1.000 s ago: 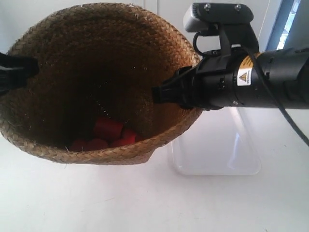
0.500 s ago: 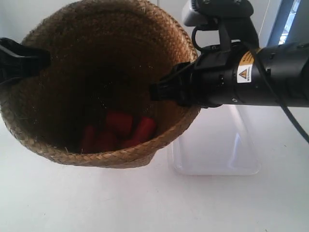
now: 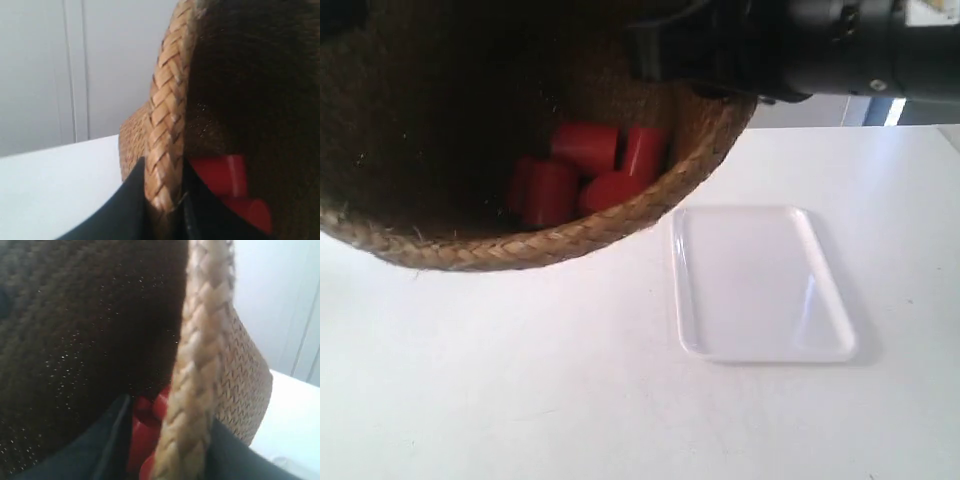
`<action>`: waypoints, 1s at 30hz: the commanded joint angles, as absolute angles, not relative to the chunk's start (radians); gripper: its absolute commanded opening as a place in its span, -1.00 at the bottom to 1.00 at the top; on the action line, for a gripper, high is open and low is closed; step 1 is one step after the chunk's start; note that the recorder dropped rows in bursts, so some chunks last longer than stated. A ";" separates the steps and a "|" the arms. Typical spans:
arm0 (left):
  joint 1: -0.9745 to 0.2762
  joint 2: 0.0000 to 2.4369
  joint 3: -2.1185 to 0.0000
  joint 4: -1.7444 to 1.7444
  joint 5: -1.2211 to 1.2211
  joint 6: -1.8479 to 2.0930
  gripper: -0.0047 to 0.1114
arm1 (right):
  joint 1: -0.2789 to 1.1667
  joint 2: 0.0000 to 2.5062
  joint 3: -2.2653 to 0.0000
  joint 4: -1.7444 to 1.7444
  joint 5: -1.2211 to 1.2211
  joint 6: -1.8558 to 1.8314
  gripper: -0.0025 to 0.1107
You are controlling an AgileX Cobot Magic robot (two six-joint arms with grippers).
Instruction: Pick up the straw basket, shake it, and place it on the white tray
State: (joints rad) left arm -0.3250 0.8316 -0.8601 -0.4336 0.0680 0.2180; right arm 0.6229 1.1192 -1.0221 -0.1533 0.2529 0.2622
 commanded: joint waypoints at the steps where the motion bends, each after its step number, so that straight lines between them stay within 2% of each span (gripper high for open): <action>1: -0.318 0.902 -0.755 -0.428 0.052 0.135 -0.92 | 0.581 1.234 -0.968 -0.192 0.297 0.375 -0.96; 7: -0.325 0.862 -0.770 -0.409 -0.017 0.157 -0.92 | 0.587 1.216 -0.970 -0.192 0.251 0.356 -0.96; 16: -0.325 0.863 -0.768 -0.398 0.081 0.165 -0.92 | 0.587 1.248 -0.917 -0.192 0.247 0.342 -0.96; 18: -0.325 0.857 -0.789 -0.401 0.068 0.176 -0.92 | 0.587 1.235 -0.955 -0.187 0.280 0.334 -0.96; 20: -0.329 0.809 -0.895 -0.419 0.113 0.172 -0.92 | 0.608 1.146 -1.078 -0.113 0.372 0.306 -0.96; 22: -0.333 0.762 -0.980 -0.417 0.199 0.207 -0.92 | 0.661 1.050 -1.138 -0.081 0.343 0.200 -0.96; 24: -0.326 0.796 -0.893 -0.397 0.164 0.221 -0.92 | 0.670 1.079 -1.033 -0.160 0.224 0.165 -0.96; 26: -0.319 0.853 -0.819 -0.431 0.084 0.093 -0.92 | 0.619 1.171 -0.956 -0.192 0.254 0.276 -0.96; 30: -0.337 0.855 -0.806 -0.394 0.053 0.113 -0.92 | 0.608 1.215 -0.955 -0.177 0.314 0.345 -0.96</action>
